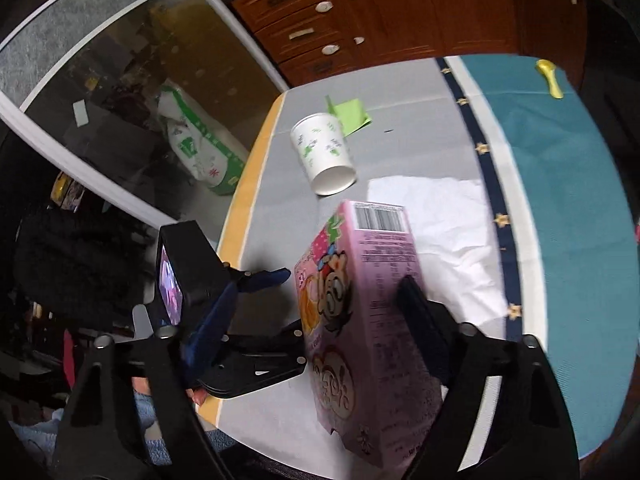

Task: Collect trash
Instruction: 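Grasp the pink snack box with the right tool and lift it, then grasp the crumpled white tissue with the left tool while the right tool lifts the pink box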

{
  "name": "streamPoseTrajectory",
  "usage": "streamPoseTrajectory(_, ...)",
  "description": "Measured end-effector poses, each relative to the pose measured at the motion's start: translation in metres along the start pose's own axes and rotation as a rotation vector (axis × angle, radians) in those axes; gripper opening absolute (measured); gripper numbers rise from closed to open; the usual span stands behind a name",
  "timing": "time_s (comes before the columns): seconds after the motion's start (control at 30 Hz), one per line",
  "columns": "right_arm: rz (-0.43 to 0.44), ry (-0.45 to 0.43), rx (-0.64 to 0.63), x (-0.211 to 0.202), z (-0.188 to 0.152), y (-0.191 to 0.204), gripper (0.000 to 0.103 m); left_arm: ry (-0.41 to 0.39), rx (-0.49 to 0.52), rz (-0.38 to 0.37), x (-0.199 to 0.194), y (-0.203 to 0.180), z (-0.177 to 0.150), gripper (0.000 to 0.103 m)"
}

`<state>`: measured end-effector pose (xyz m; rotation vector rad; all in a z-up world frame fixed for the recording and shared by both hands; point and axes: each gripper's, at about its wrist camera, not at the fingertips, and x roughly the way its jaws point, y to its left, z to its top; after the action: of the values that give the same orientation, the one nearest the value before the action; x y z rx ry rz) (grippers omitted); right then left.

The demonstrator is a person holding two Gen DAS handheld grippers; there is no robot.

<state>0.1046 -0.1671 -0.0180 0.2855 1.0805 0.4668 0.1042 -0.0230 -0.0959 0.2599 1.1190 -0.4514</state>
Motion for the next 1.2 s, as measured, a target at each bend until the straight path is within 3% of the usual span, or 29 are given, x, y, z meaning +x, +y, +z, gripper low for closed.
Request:
streamPoseTrajectory(0.03, -0.015, 0.000, 0.020, -0.004, 0.000, -0.007, 0.054, 0.000, -0.013, 0.001, -0.001, 0.001, -0.001, 0.063)
streamPoseTrajectory(0.1, -0.058, 0.025, 0.057, -0.005, -0.001, -0.023, 0.025, -0.002, -0.053, -0.020, -0.004, 0.006, -0.005, 0.063)
streamPoseTrajectory(0.13, -0.081, 0.045, 0.080, -0.005, -0.004, -0.034, 0.022, -0.002, -0.084, -0.045, -0.006, 0.011, -0.009, 0.063)
streamPoseTrajectory(0.2, -0.102, 0.072, 0.081, -0.001, -0.010, -0.045, 0.021, 0.001, -0.113, -0.058, -0.013, 0.017, -0.016, 0.063)
streamPoseTrajectory(0.3, -0.104, 0.109, 0.086, 0.010, -0.017, -0.051, 0.021, -0.026, -0.074, -0.027, -0.035, 0.012, -0.032, 0.064)
streamPoseTrajectory(0.4, -0.101, 0.128, 0.097, 0.016, -0.021, -0.055, 0.021, -0.043, 0.016, -0.060, -0.059, -0.012, -0.044, 0.066)
streamPoseTrajectory(0.43, -0.097, 0.137, 0.099, 0.018, -0.022, -0.056, 0.021, -0.044, 0.049, -0.067, -0.064, -0.022, -0.048, 0.071)
streamPoseTrajectory(0.57, -0.086, 0.146, 0.083, 0.023, -0.026, -0.051, 0.021, -0.030, 0.168, -0.107, -0.070, -0.071, -0.057, 0.072)
streamPoseTrajectory(0.63, -0.088, 0.138, 0.079, 0.021, -0.029, -0.051, 0.026, -0.016, 0.186, -0.117, -0.067, -0.089, -0.058, 0.072)
streamPoseTrajectory(0.7, -0.085, 0.123, 0.084, 0.016, -0.033, -0.054, 0.043, 0.006, 0.193, -0.106, -0.061, -0.103, -0.064, 0.072)
streamPoseTrajectory(0.83, -0.078, 0.099, 0.107, 0.003, -0.044, -0.070, 0.048, 0.025, 0.172, -0.063, -0.054, -0.118, -0.068, 0.072)
streamPoseTrajectory(0.9, -0.052, 0.096, 0.135, -0.001, -0.050, -0.081, 0.065, 0.025, 0.149, -0.017, -0.049, -0.119, -0.063, 0.072)
streamPoseTrajectory(0.93, -0.046, 0.093, 0.142, -0.002, -0.052, -0.084, 0.068, 0.034, 0.119, 0.005, -0.043, -0.119, -0.058, 0.072)
streamPoseTrajectory(1.13, 0.033, 0.096, 0.199, -0.003, -0.068, -0.109, 0.069, 0.040, -0.019, 0.016, -0.024, -0.104, -0.033, 0.072)
streamPoseTrajectory(1.2, 0.046, 0.103, 0.215, -0.002, -0.072, -0.115, 0.073, 0.019, -0.037, 0.010, -0.025, -0.104, -0.031, 0.071)
